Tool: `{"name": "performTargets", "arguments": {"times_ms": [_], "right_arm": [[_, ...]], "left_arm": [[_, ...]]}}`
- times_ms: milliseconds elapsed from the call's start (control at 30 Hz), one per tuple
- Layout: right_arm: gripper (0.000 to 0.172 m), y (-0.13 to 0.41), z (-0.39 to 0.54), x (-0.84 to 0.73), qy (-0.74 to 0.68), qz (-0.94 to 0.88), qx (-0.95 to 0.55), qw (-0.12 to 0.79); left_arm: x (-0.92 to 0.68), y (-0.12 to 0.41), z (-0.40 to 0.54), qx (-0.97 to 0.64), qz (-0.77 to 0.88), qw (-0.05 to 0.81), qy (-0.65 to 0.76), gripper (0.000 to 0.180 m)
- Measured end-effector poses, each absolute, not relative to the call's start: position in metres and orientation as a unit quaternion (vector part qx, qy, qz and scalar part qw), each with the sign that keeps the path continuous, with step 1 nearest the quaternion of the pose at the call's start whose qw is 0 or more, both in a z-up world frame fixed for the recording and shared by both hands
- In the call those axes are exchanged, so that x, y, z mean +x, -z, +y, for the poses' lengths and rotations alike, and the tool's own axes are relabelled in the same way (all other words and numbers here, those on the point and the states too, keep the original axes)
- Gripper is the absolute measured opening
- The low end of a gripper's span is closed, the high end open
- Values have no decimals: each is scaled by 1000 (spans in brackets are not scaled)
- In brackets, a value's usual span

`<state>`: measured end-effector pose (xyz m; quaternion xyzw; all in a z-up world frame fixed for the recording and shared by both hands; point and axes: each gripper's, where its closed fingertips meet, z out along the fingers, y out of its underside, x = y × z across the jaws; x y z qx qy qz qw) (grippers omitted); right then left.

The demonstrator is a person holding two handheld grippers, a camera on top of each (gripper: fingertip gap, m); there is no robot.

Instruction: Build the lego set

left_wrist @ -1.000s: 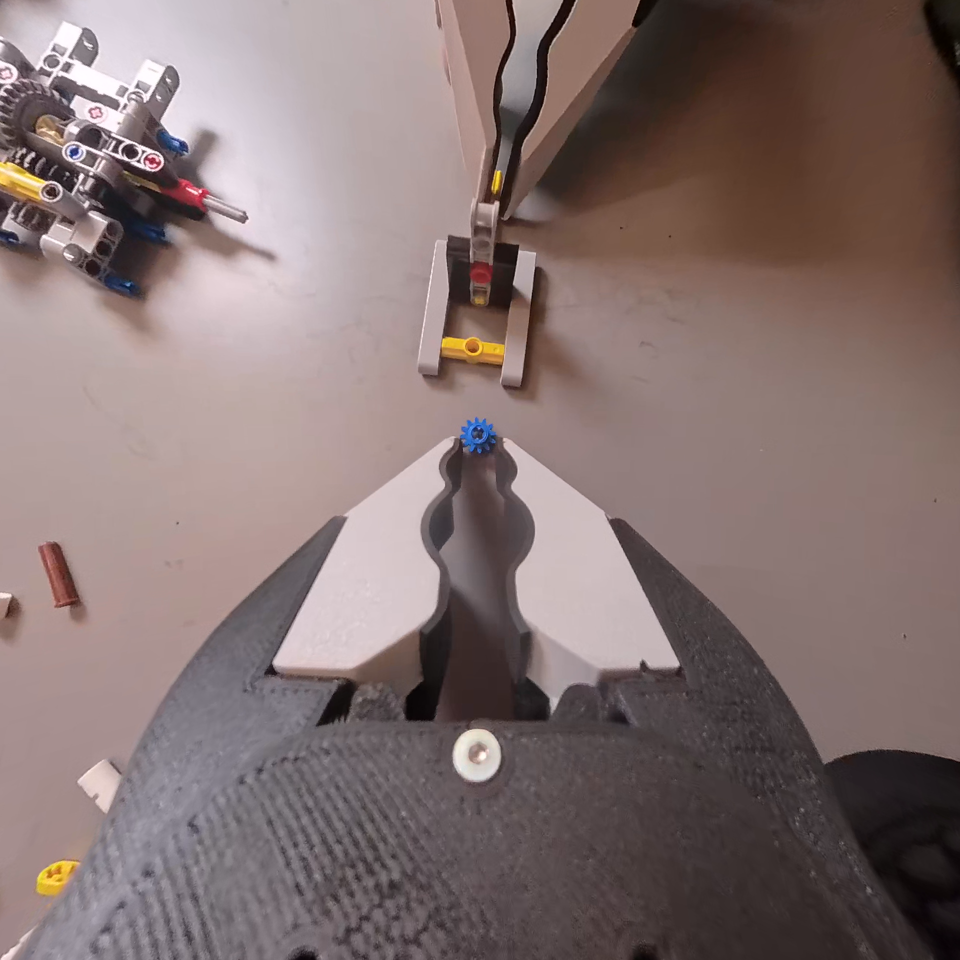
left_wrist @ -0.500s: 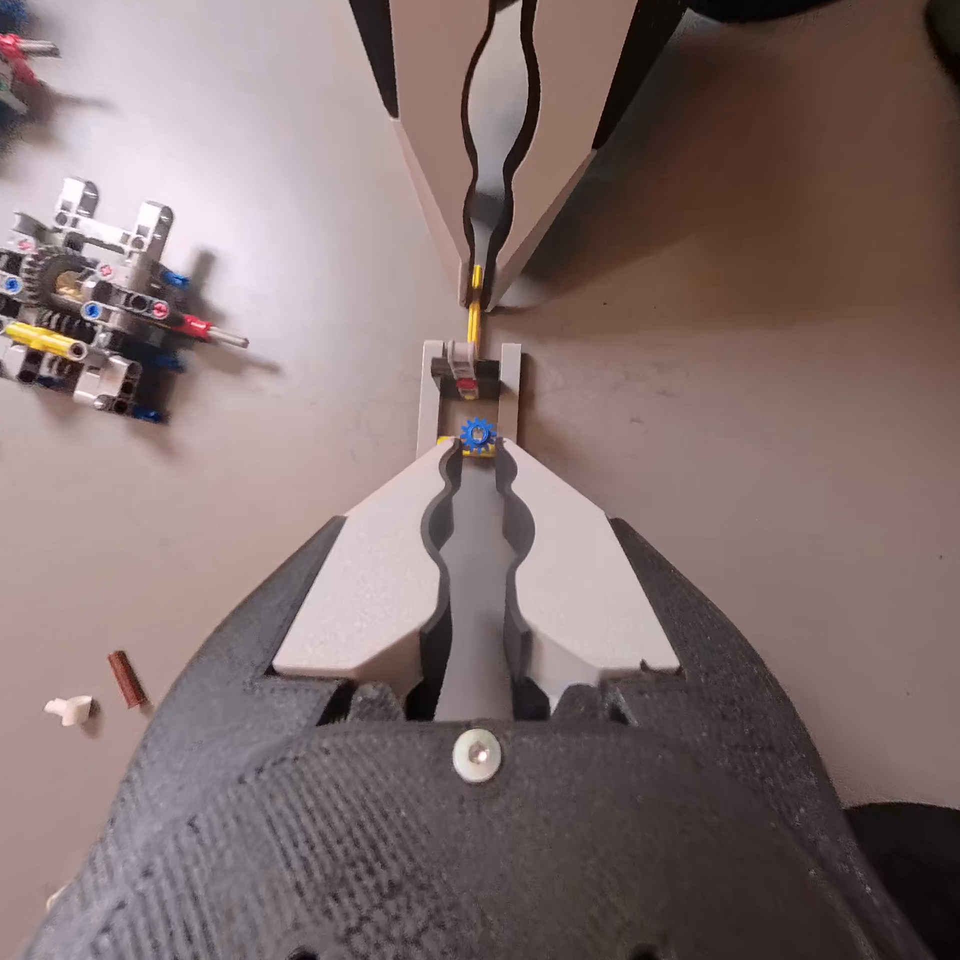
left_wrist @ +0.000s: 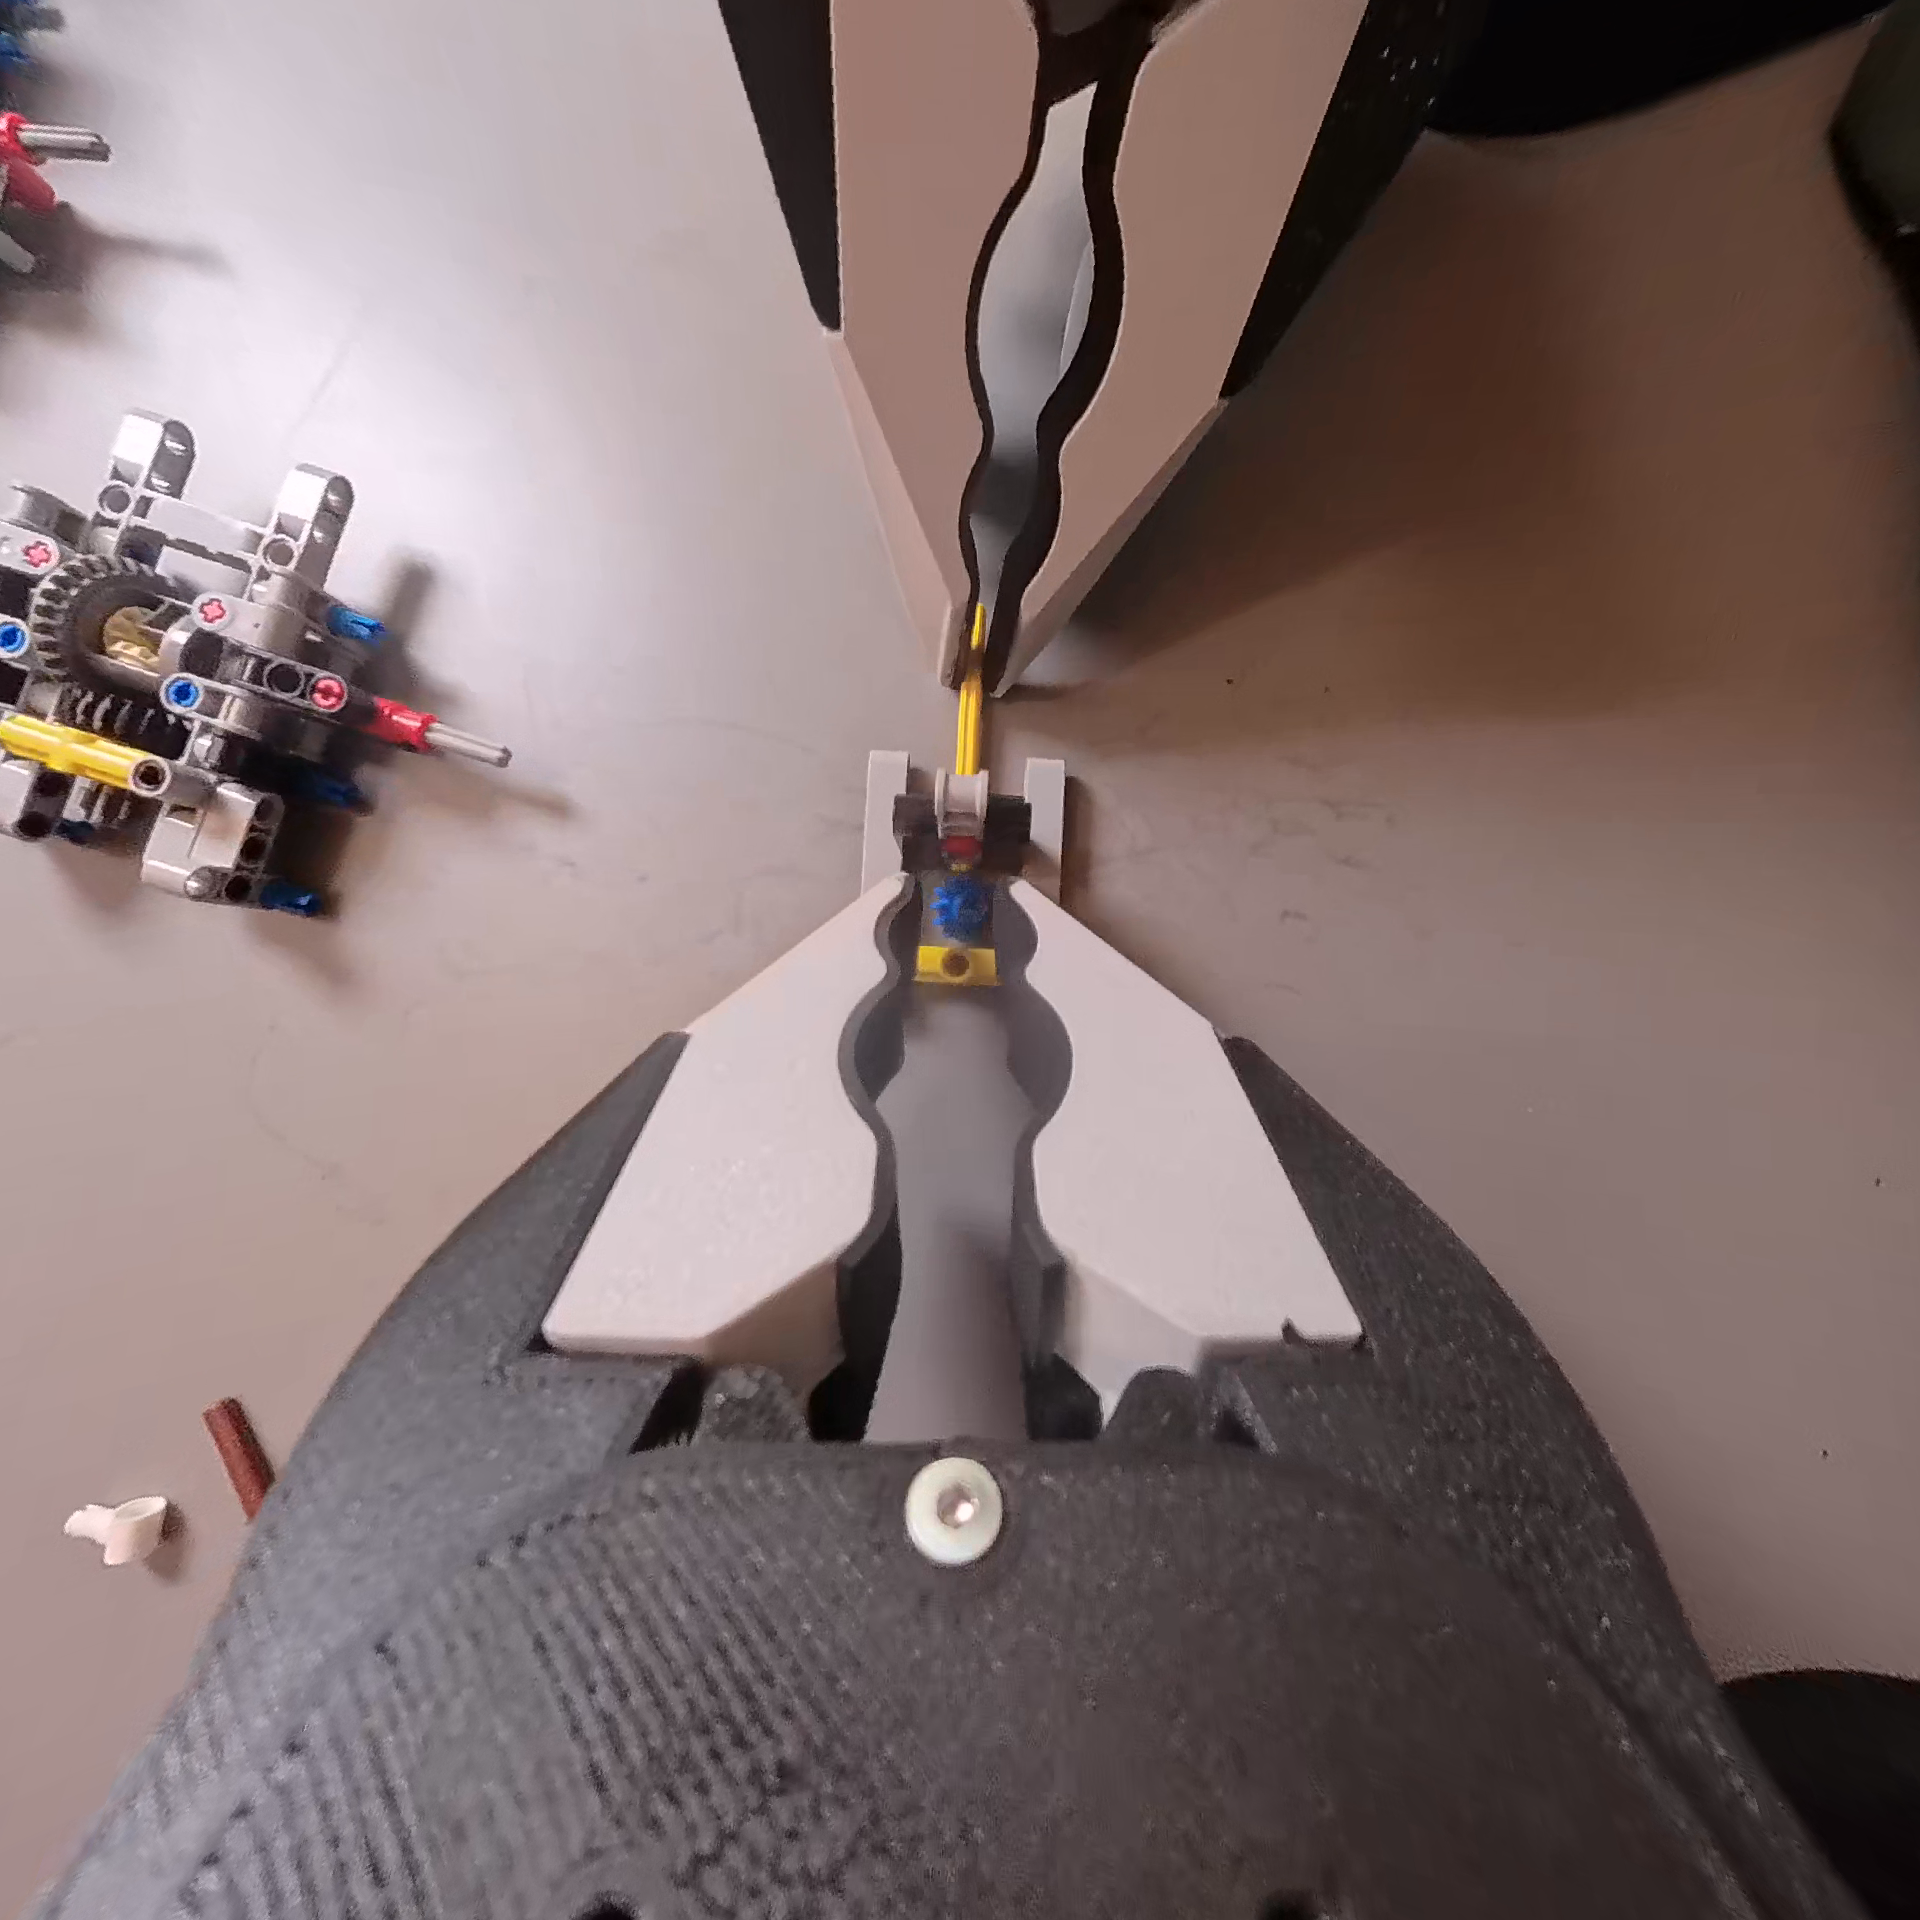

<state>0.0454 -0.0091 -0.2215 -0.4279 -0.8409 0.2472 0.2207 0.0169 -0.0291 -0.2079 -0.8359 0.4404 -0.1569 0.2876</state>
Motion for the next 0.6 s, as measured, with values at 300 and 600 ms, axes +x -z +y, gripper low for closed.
{"name": "performTargets", "arguments": {"times_ms": [300, 600], "right_arm": [[3, 222, -9, 46, -248, -841, -428, 220], [3, 222, -7, 46, -247, -840, -428, 223]], "left_arm": [[4, 215, -36, -843, 430, 284, 152, 14], [14, 206, -33, -836, 424, 299, 176, 14]]}}
